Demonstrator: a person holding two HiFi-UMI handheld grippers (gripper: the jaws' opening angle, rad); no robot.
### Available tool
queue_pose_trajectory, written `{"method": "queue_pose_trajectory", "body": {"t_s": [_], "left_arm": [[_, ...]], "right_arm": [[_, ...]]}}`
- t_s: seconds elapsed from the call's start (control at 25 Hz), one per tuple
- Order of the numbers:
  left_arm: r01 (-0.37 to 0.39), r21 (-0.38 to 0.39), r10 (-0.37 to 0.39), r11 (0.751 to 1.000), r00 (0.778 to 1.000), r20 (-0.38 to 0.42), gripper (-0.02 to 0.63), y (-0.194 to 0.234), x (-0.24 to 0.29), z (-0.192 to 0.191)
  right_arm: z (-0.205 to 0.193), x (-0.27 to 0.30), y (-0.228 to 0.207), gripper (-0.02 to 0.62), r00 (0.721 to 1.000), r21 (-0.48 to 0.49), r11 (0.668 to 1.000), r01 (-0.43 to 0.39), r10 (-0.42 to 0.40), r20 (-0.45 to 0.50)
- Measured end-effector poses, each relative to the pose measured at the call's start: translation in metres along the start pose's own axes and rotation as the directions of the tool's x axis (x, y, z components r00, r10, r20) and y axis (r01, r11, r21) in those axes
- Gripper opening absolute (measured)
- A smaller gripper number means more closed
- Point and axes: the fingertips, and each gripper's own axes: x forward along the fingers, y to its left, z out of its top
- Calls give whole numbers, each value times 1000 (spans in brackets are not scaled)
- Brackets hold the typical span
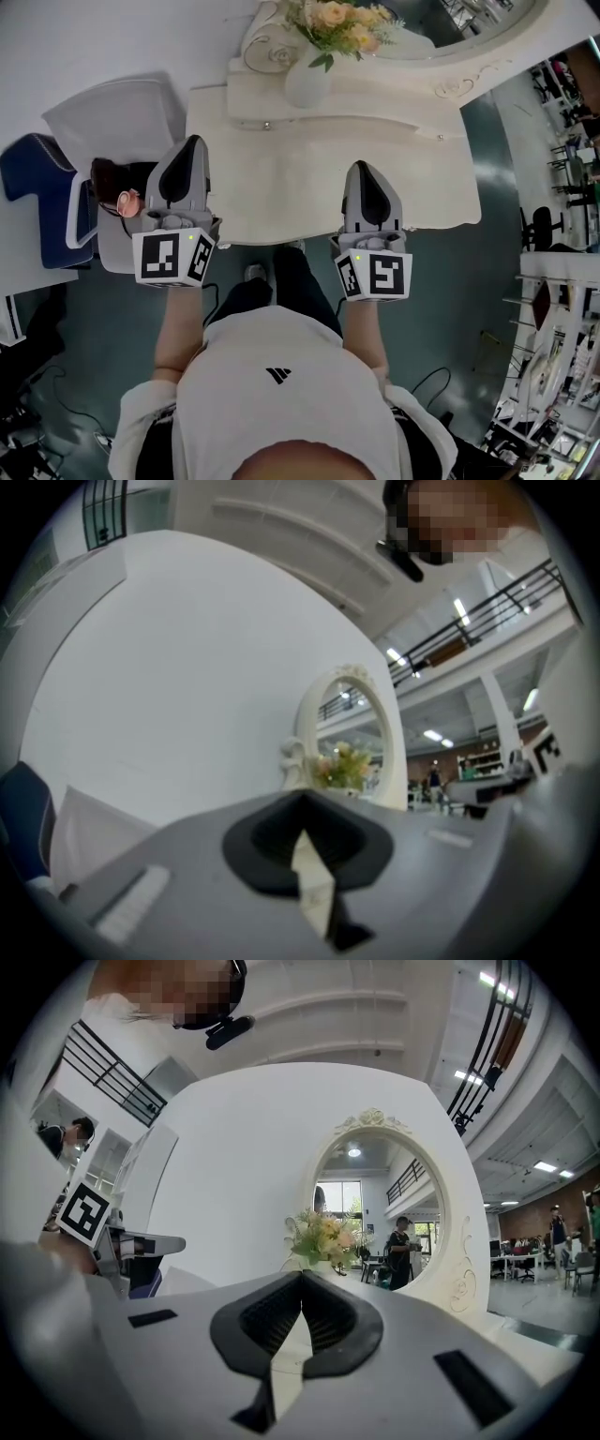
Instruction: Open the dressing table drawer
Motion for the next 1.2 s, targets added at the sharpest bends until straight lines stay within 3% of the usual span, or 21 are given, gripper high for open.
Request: {"method": "queue_pose_trajectory", "body": {"t_s": [0.56, 1.08, 1.2], "left_arm": [[-97, 11, 97, 995, 995, -19, 8, 2, 37, -11], [-140, -4, 139, 990, 982, -130, 14, -20, 64, -68], [-126, -12, 122, 992, 975, -183, 69, -30, 70, -88]], "right_arm": [[-3, 62, -25, -9, 993, 10, 993, -120, 120, 11], [-23, 99, -46, -9, 974, 31, 974, -225, 226, -20], [-29, 106, -49, -9, 968, 37, 968, -247, 249, -28]]}}
